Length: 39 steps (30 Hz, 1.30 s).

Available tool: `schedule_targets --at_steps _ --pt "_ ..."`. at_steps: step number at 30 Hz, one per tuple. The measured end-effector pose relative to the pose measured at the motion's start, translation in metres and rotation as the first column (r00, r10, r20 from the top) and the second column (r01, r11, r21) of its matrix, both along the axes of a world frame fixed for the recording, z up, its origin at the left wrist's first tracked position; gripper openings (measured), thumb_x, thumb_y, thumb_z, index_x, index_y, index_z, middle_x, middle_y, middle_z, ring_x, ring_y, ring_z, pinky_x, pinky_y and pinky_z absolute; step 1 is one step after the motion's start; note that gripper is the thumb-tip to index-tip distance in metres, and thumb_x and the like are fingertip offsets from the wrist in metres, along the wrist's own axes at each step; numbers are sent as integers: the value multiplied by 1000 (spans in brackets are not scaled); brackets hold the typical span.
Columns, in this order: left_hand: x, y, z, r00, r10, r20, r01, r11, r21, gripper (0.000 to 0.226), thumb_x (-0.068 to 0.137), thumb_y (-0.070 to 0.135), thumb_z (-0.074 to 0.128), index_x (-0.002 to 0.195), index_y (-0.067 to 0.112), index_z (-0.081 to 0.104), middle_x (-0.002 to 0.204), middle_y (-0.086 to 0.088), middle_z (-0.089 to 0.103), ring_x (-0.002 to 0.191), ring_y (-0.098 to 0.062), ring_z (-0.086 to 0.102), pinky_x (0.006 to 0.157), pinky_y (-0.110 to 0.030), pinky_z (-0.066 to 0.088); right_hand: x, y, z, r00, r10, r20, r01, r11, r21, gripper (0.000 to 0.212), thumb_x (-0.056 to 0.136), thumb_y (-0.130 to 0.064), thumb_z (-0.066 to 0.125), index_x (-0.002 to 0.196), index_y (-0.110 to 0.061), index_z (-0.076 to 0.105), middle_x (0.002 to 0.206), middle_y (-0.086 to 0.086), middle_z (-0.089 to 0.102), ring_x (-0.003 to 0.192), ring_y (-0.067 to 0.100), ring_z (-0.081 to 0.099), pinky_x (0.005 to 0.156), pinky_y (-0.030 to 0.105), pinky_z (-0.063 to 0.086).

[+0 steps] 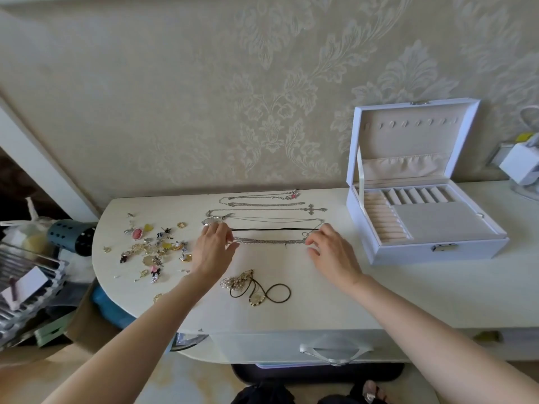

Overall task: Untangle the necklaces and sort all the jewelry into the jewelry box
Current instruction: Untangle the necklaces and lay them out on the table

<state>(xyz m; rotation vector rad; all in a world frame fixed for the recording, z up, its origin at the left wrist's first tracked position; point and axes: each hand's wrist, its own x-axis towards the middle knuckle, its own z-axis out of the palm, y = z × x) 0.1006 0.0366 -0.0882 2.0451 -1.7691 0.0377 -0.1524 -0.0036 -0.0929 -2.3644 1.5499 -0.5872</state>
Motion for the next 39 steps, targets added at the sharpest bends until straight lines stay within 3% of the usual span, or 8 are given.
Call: schedule_targets --at_steps 4,10,19,23,28,32,36,39 --pt "0 17 15 949 -153 -274 227 939 259 26 77 37 73 74 25 50 78 7 57 72 -11 55 69 -29 51 18 27 11 962 266 52 -271 955 119 13 85 -29 65 95 -22 68 92 -11 50 80 7 54 75 23 40" --pt "4 35 24 932 -287 -222 360 813 458 31 72 32 78 87 25 52 91 10 49 79 -5 47 64 -16 36 42 51 11 892 452 10 -441 863 246 34 79 -40 70 111 -33 60 105 -6 51 88 12 52 80 27 43" --pt "-5 46 13 943 -213 -257 309 846 434 22 79 23 73 84 26 52 89 5 51 79 -12 49 63 -15 36 38 56 6 910 413 31 -411 889 204 12 81 -30 66 90 -25 61 93 -10 50 80 11 56 74 26 45" --pt "-19 49 14 888 -67 -455 245 907 344 12 86 22 65 81 20 55 79 3 62 65 -10 56 61 -20 45 29 56 4 962 268 54 -273 935 227 11 80 -30 66 85 -23 59 87 -13 46 76 9 53 70 23 41" --pt "-52 56 12 422 149 -894 100 973 210 6 92 6 55 87 3 56 78 -9 72 69 -21 66 56 -22 51 15 50 4 996 66 57 -79 962 261 7 82 -28 64 85 -23 60 85 -10 48 77 11 50 67 24 33" --pt "-73 58 8 82 179 -980 35 983 182 10 96 5 47 87 4 52 79 -16 72 63 -20 68 55 -23 53 5 47 5 998 -67 1 65 971 230 3 86 -24 60 86 -22 58 89 -7 50 87 16 58 66 25 36" --pt "-79 60 4 125 139 -982 80 985 150 12 98 10 45 88 7 51 85 -16 73 64 -21 67 58 -21 51 9 49 5 978 15 209 -43 991 129 32 81 -8 58 108 -25 61 101 -14 51 67 -3 48 68 21 40" --pt "-82 63 0 308 93 -947 110 985 133 12 97 12 48 88 9 55 76 -7 72 63 -16 61 56 -16 45 24 53 9 906 223 360 -292 944 152 52 82 -1 55 124 -31 55 117 -19 53 67 0 51 69 13 40"
